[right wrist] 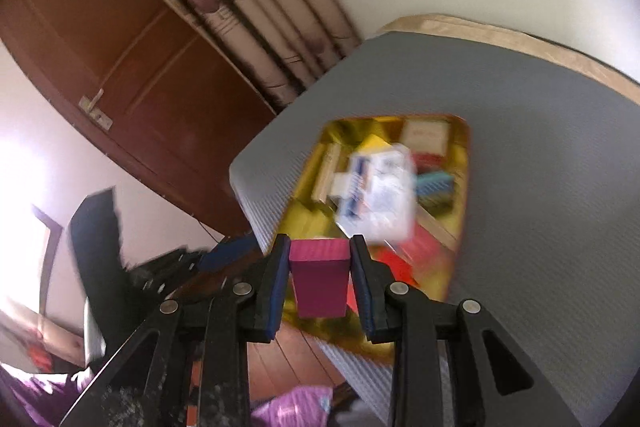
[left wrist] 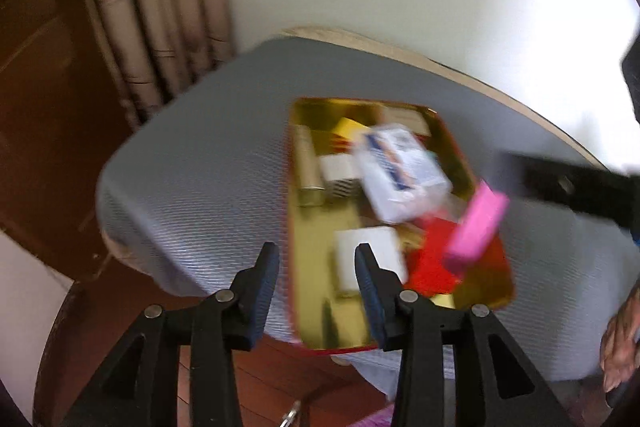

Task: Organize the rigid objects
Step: 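Carry the red block and pink block over the tin with both grippers, then open the right gripper over the tin while the left gripper releases the red block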

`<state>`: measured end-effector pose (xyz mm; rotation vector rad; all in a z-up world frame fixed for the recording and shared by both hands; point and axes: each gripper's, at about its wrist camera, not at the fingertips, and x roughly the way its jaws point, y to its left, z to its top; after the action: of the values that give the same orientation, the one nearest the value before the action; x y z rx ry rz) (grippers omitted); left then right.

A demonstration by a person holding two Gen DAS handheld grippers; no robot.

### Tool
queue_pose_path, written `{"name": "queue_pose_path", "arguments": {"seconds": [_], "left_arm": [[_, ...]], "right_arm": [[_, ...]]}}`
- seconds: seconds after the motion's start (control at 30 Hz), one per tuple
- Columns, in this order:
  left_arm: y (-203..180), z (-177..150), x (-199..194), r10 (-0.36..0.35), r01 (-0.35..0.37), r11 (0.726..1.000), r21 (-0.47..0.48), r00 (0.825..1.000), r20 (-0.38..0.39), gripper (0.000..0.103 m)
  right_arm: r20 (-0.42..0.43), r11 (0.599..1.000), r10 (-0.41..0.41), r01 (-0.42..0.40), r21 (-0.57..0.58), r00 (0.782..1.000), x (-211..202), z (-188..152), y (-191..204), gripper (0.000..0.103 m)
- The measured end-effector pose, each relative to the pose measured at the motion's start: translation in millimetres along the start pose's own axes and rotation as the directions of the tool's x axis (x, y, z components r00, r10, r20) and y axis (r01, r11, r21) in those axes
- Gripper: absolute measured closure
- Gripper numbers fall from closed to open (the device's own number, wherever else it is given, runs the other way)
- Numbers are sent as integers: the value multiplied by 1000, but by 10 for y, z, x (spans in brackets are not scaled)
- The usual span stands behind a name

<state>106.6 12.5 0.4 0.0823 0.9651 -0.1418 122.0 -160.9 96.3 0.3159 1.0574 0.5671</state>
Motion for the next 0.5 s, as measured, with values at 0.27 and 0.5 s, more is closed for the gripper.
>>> {"name": "queue_pose_path", "arguments": {"seconds": [0.27,0.5], "left_arm": [[322,7,65,-53,49,995,-89,998,-41,61],[285,-2,133,-78,75,996,-52,995,-59,61]], "right_arm": [[-54,999,5,-4,32,999,635,396,68,75],[3,999,-21,21,41,1000,699,531,65,65]]}}
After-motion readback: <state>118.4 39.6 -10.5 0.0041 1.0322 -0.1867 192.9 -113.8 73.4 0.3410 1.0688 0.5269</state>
